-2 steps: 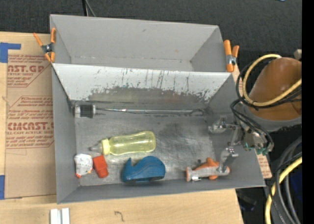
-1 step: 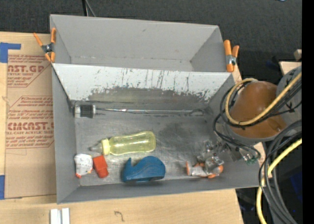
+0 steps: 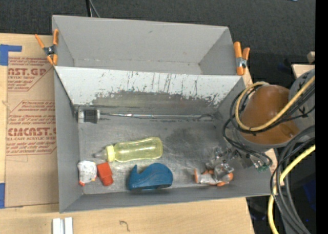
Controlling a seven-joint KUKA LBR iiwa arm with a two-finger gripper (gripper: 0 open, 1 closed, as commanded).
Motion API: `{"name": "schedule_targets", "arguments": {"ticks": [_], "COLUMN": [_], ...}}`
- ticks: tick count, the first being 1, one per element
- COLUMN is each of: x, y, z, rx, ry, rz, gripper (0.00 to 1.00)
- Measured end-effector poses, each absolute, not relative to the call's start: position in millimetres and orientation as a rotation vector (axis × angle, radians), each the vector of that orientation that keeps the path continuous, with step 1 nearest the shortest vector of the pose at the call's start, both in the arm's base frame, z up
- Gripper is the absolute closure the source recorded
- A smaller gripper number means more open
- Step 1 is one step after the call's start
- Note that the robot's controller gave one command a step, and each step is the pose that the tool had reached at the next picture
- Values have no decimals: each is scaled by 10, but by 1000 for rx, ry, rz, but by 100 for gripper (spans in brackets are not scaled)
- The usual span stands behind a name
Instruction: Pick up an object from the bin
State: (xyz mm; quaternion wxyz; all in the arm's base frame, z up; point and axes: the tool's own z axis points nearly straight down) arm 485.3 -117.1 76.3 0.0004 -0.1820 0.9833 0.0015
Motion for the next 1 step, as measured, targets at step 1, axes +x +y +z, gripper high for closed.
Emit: {"name": "schedule_targets", "arguments": {"ticks": [1], "x": [5132], "y": [-1051], "z": [2302], "rx": [-902], "ry": [3001], "rz": [-4], "gripper": [100]}}
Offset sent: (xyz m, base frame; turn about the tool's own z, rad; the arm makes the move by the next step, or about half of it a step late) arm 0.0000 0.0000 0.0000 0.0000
